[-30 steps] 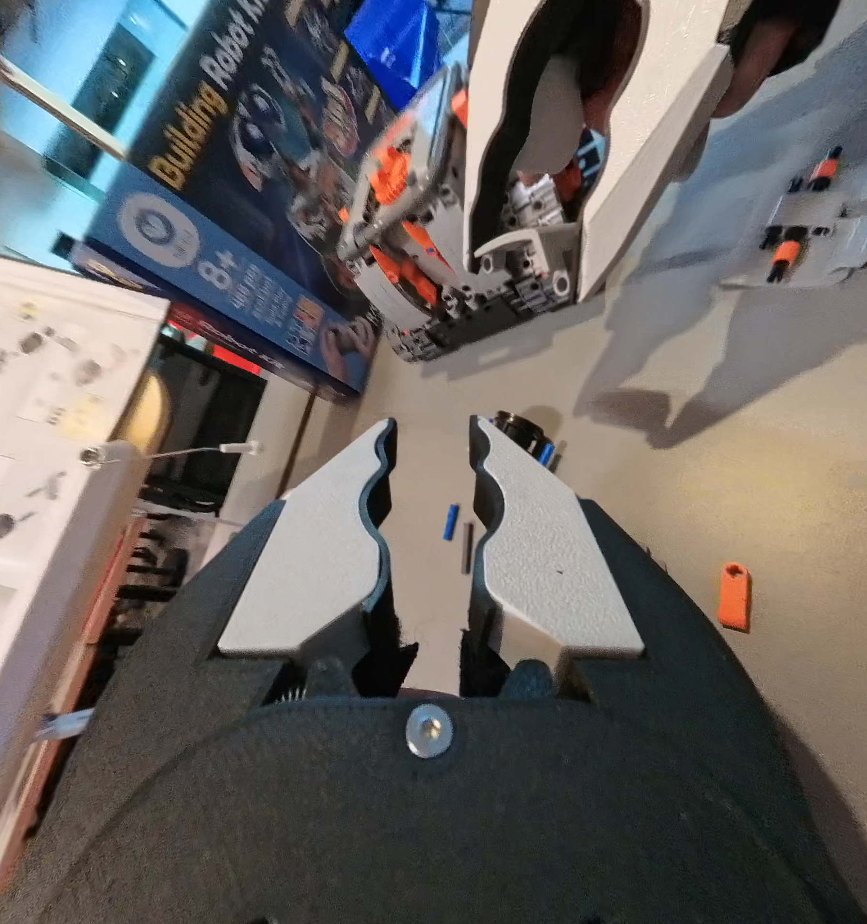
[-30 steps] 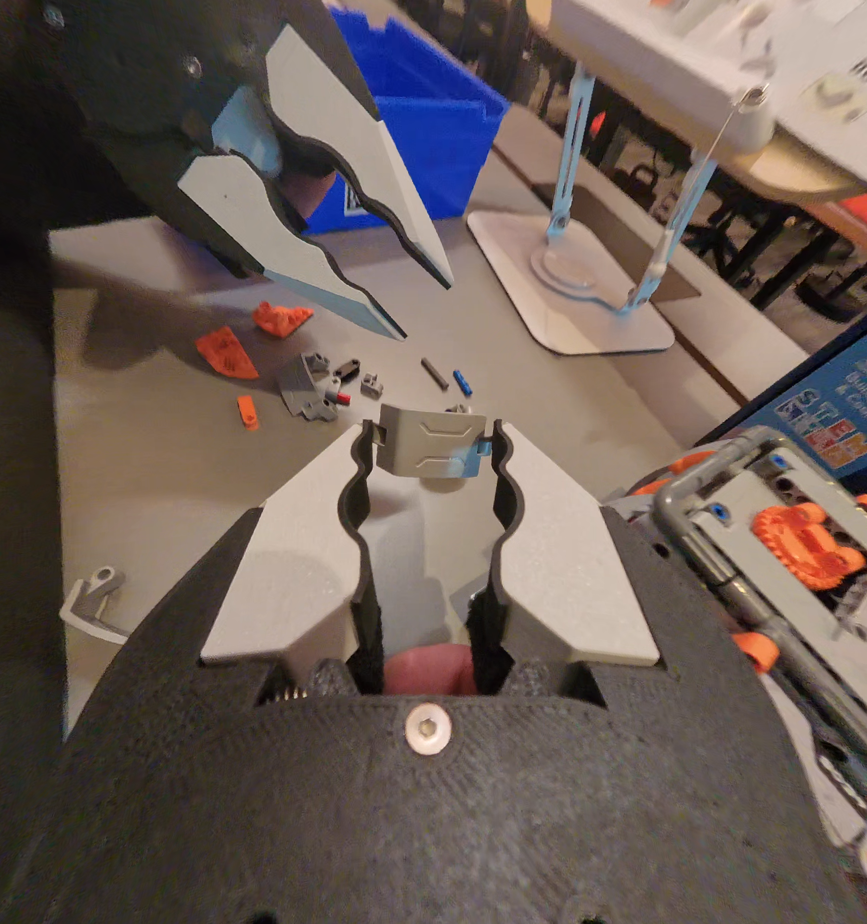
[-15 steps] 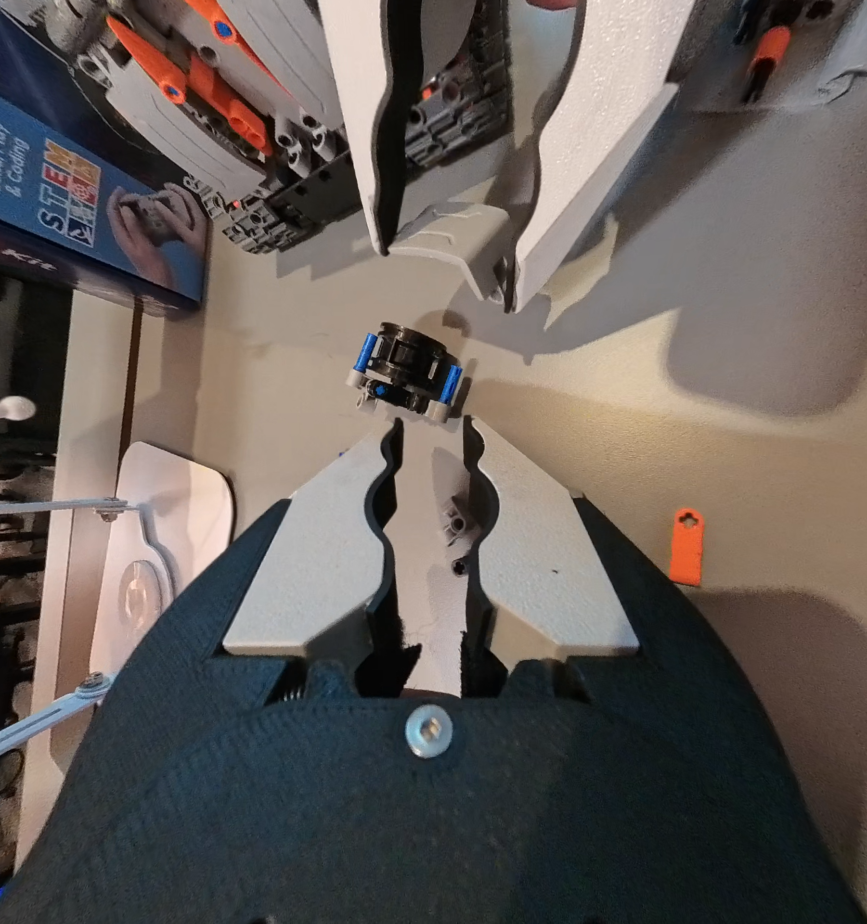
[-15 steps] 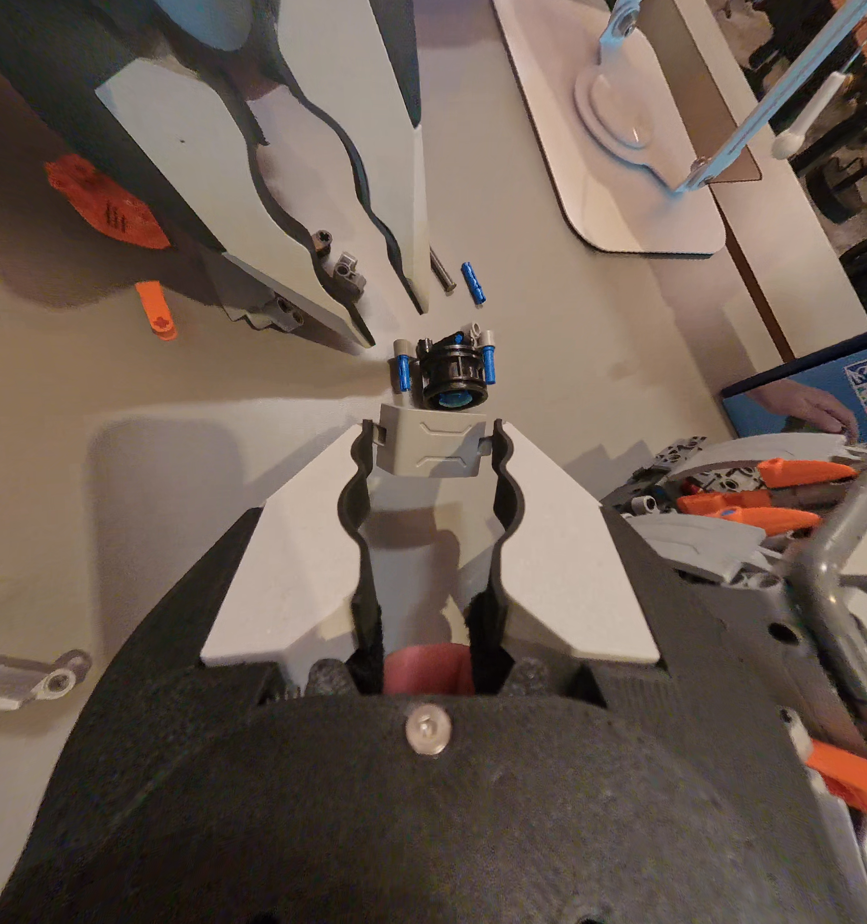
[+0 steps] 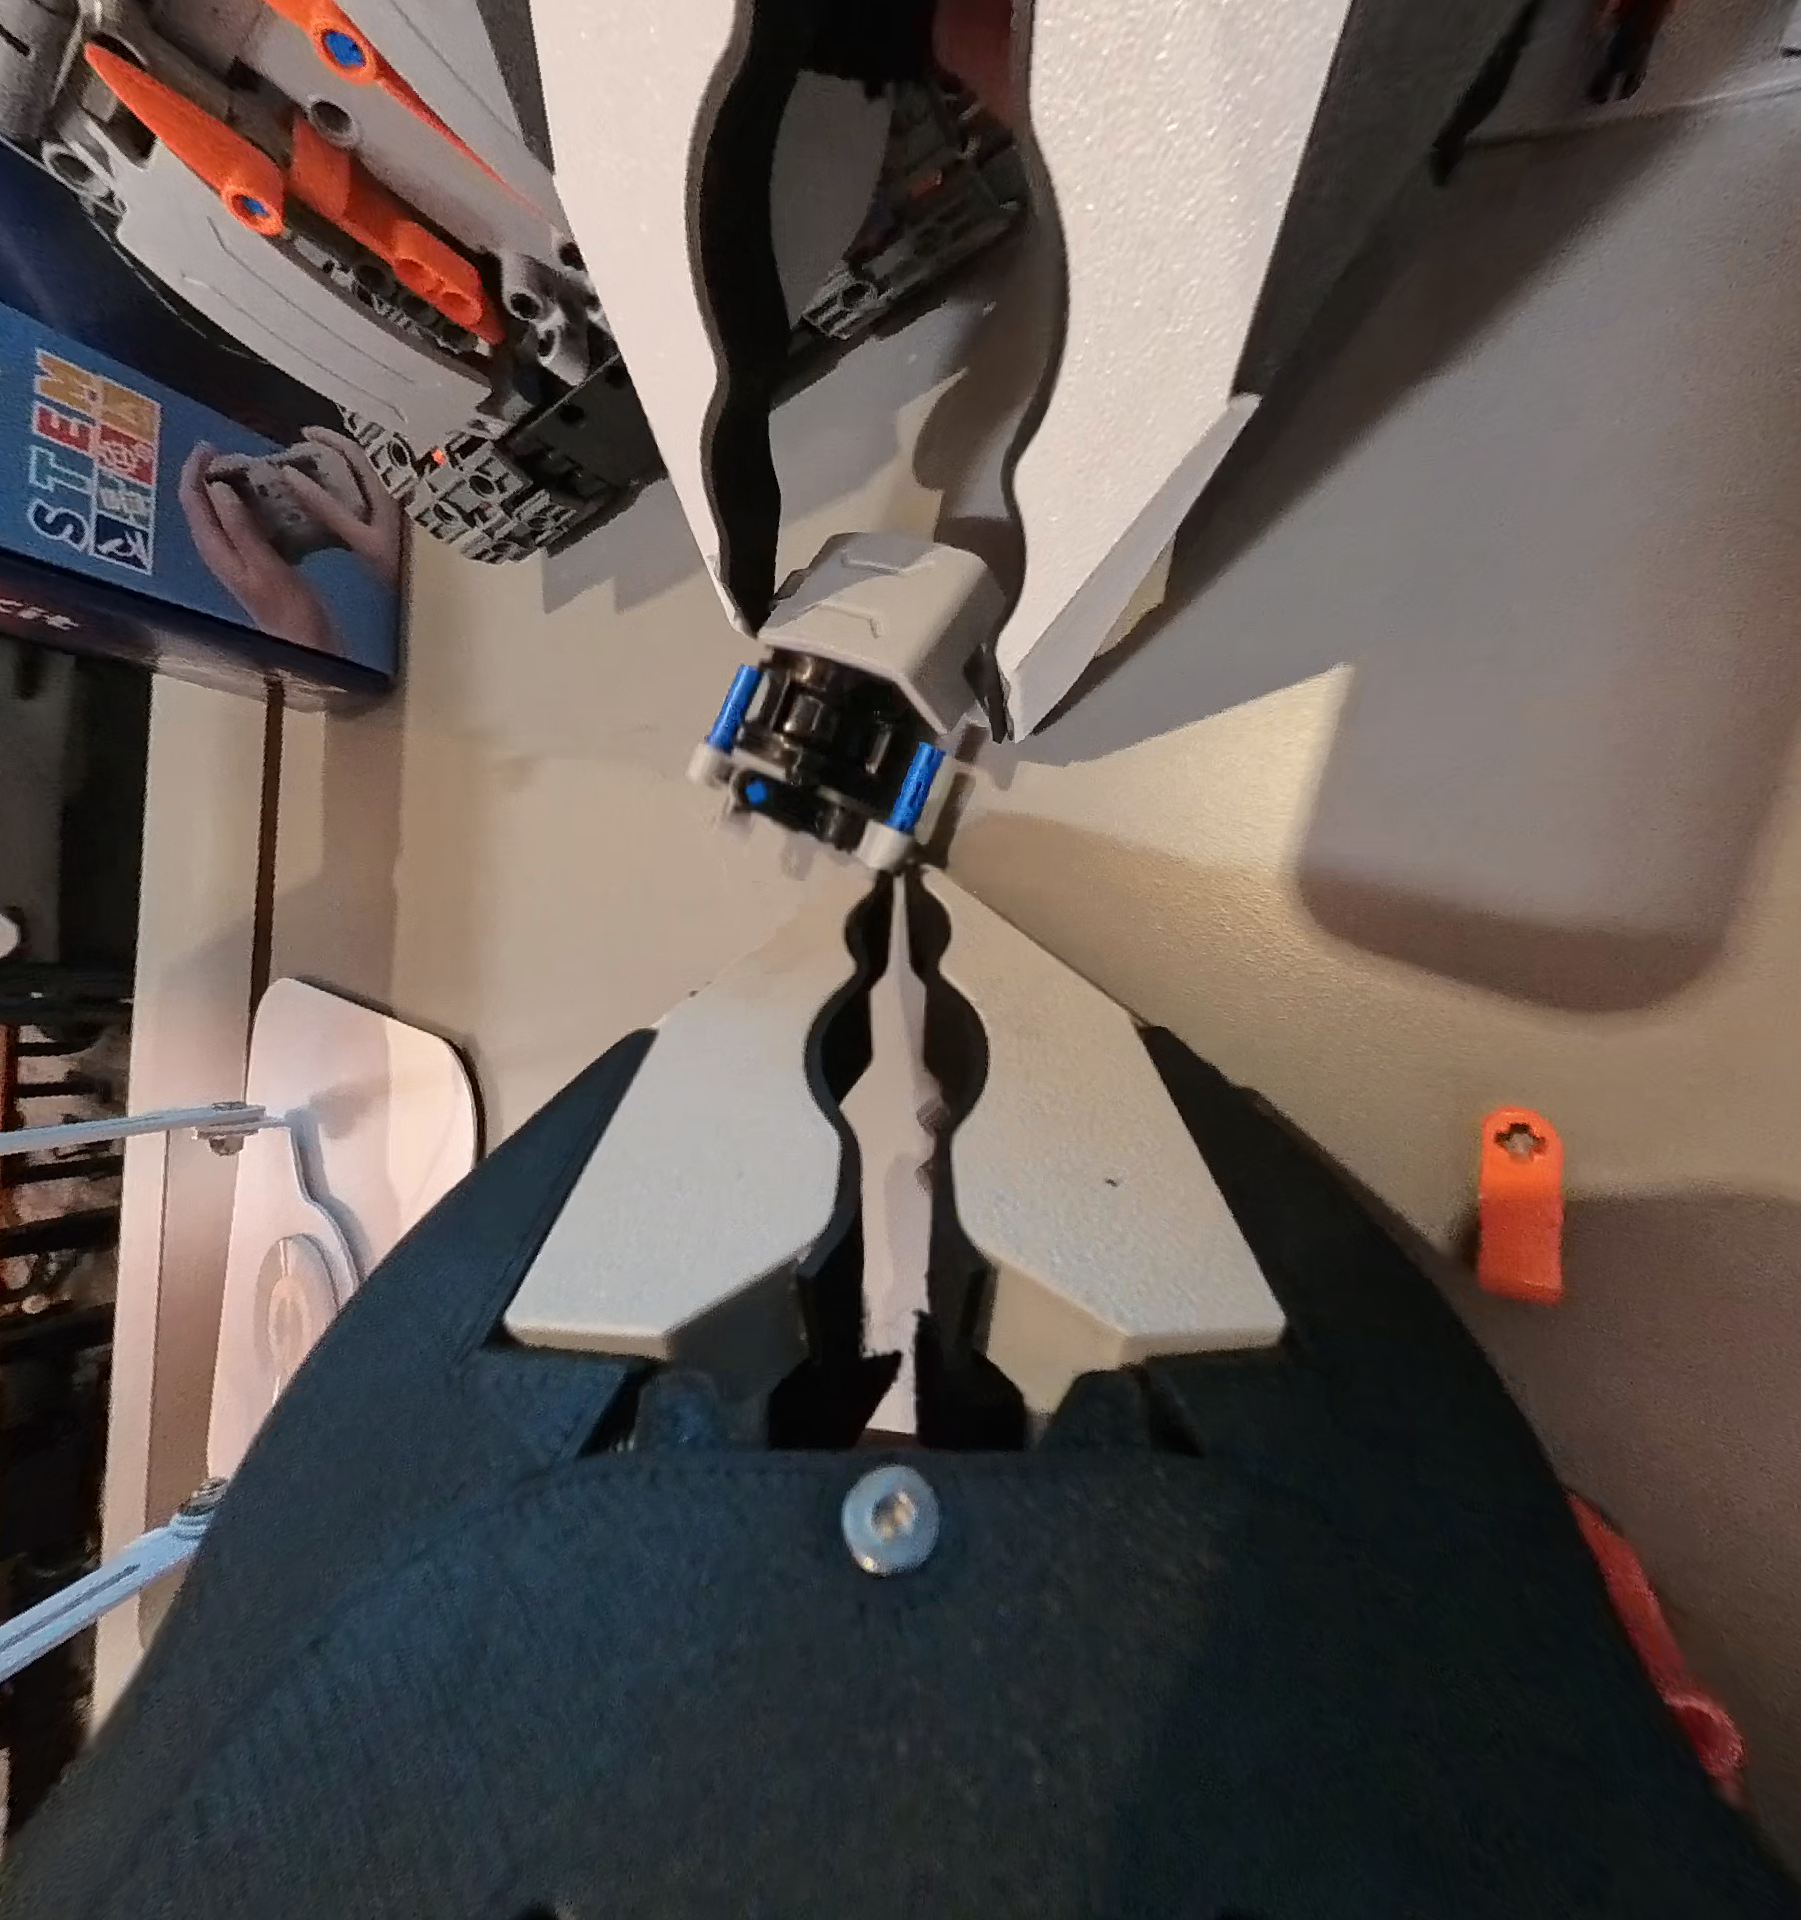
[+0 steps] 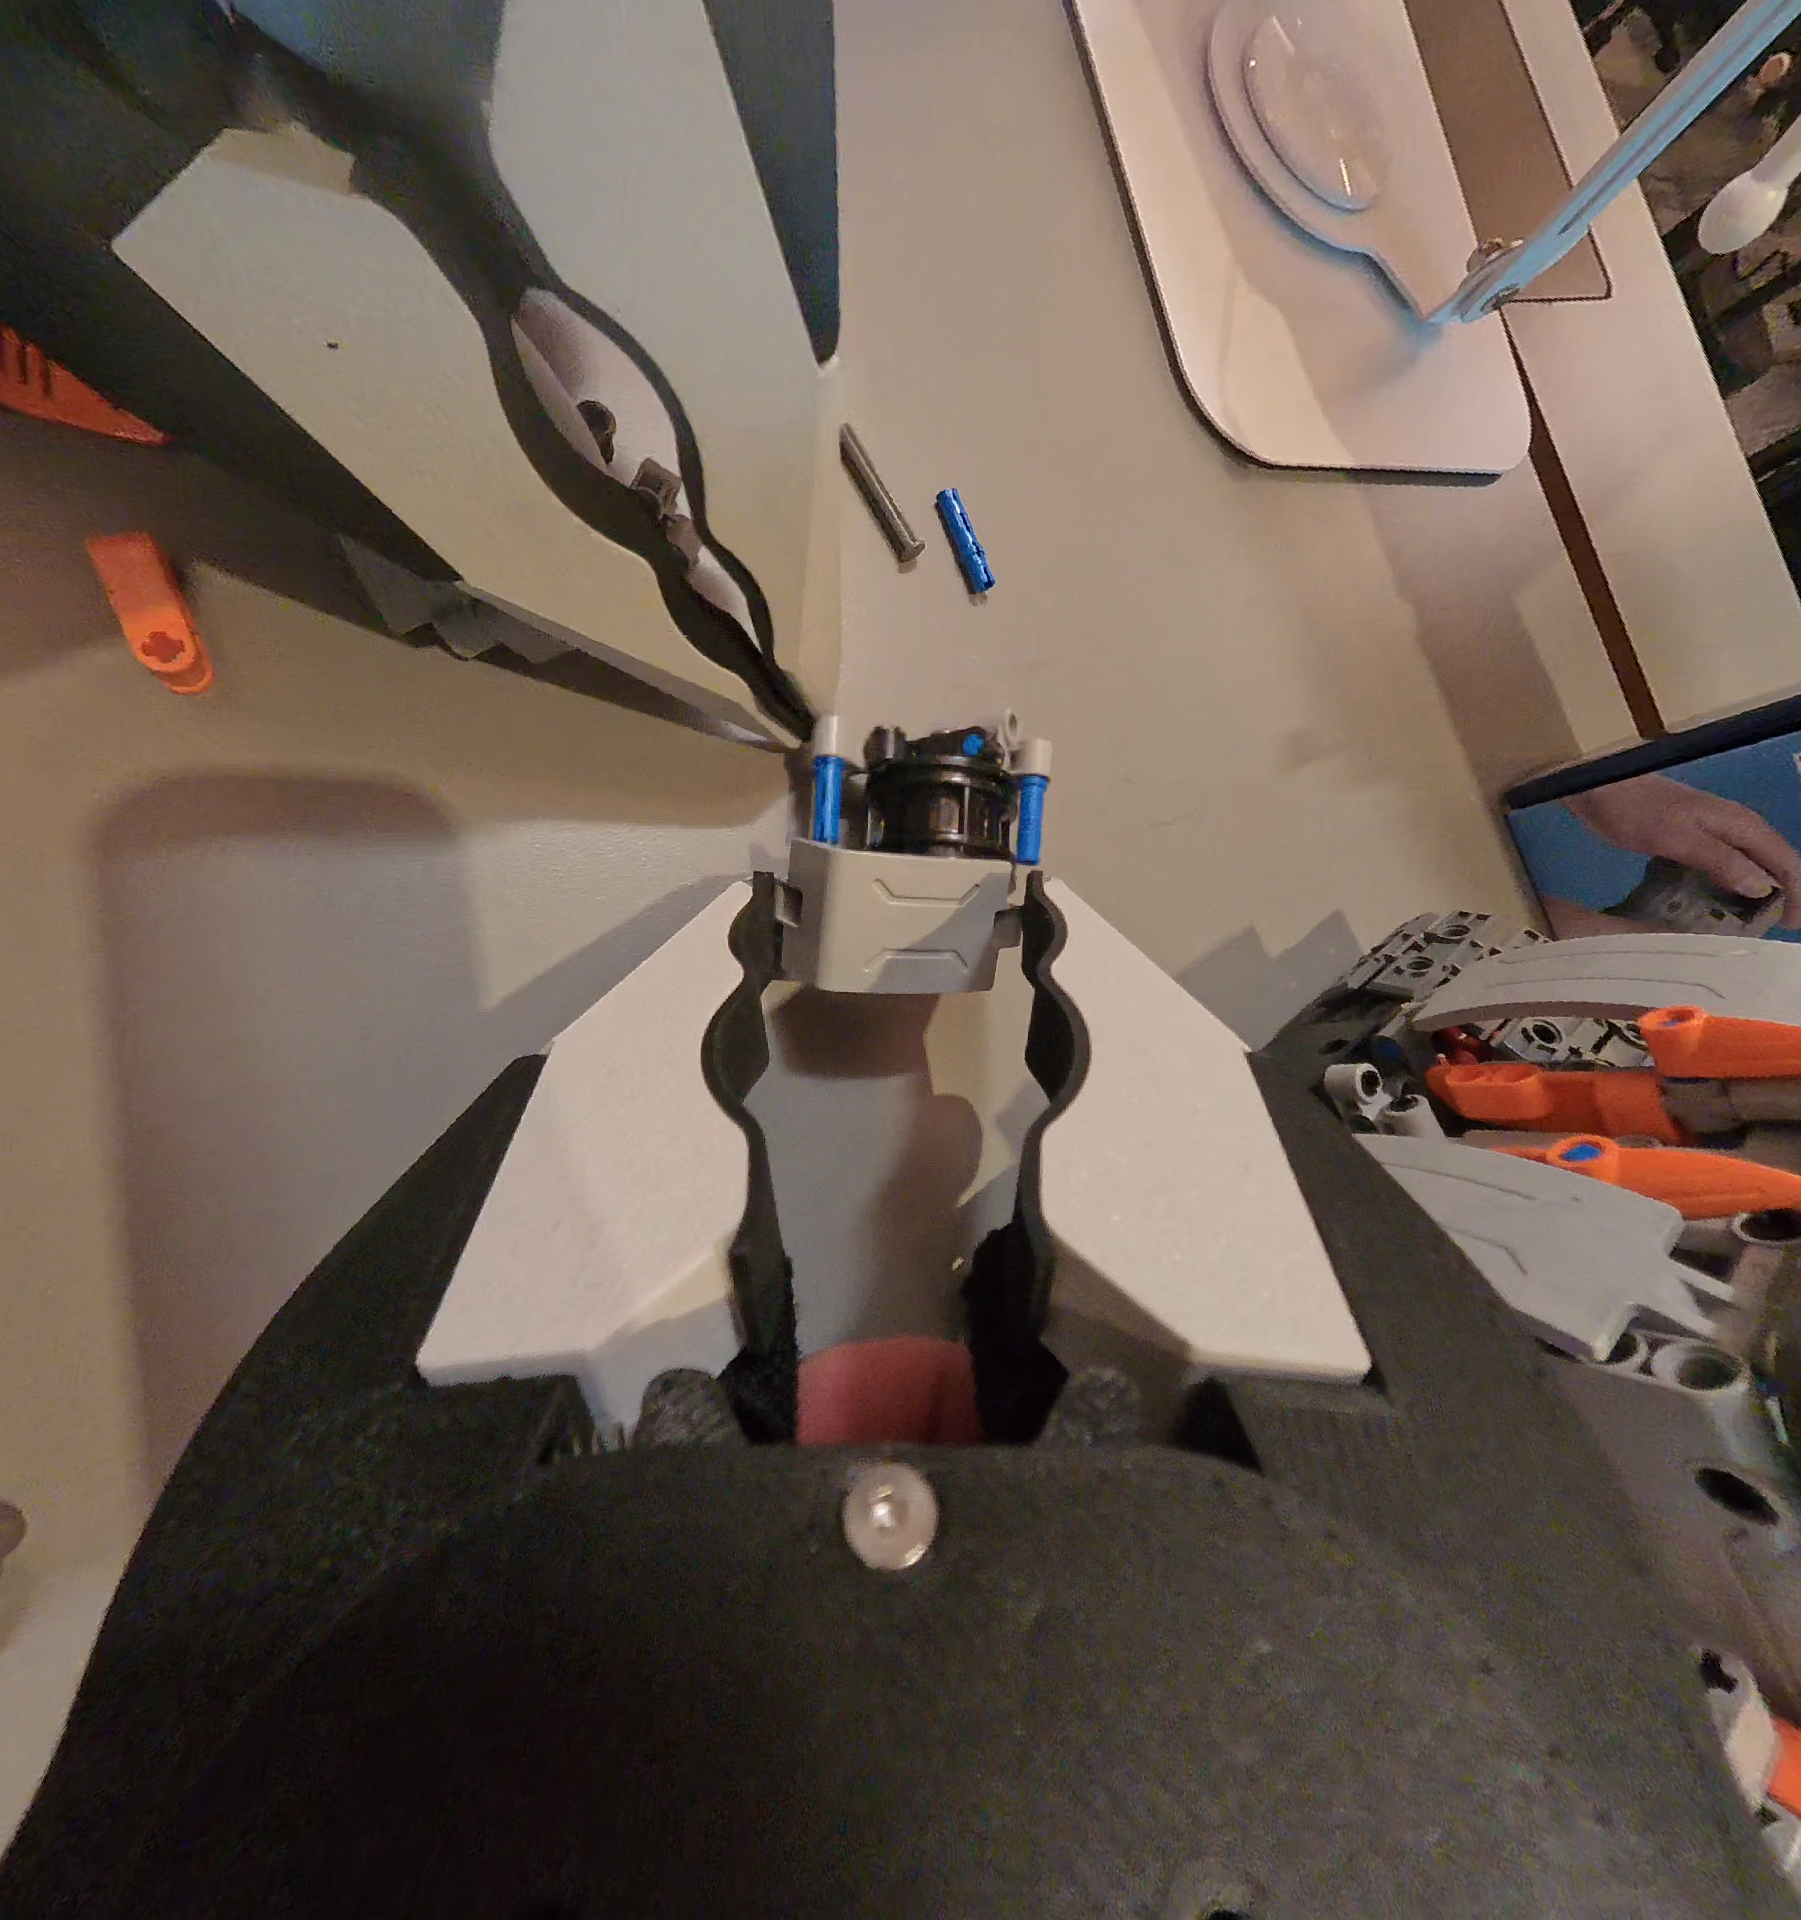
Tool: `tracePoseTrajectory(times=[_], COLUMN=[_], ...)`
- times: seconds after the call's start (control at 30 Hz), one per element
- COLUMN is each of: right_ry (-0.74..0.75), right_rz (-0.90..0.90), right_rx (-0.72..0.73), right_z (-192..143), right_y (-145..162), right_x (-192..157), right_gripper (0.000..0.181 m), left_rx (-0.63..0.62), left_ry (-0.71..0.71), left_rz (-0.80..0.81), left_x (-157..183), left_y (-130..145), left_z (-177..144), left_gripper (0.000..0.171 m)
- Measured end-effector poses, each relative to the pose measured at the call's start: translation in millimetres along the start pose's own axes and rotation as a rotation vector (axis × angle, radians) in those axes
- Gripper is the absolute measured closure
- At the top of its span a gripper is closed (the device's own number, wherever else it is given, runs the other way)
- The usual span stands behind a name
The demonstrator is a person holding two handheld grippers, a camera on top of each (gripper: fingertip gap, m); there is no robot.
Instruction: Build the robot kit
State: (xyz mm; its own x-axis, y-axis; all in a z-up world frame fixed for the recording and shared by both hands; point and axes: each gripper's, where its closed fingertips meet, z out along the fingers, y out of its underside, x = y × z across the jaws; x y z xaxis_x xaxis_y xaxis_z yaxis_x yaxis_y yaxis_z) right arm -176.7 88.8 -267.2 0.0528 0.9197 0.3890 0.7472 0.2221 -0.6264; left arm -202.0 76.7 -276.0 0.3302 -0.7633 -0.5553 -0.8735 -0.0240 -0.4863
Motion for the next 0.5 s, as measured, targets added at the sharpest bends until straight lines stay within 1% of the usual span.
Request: tracePoseTrajectory(times=[0.3,0.5], right_ry=[-0.001,-0.025], right_rz=[0.008,0.001], right_rx=[-0.005,-0.006], right_z=[-3,-5], right_y=[1,2], right_x=[-1,-5], right_gripper=[0.135,0.135], left_rx=[-0.009,-0.005], left_ry=[-0.017,0.036], left_rz=[0.059,0.070], left_x=[1,11], left_y=[-3,-2], left_z=[-3,-9], left_gripper=[0.171,0.171])
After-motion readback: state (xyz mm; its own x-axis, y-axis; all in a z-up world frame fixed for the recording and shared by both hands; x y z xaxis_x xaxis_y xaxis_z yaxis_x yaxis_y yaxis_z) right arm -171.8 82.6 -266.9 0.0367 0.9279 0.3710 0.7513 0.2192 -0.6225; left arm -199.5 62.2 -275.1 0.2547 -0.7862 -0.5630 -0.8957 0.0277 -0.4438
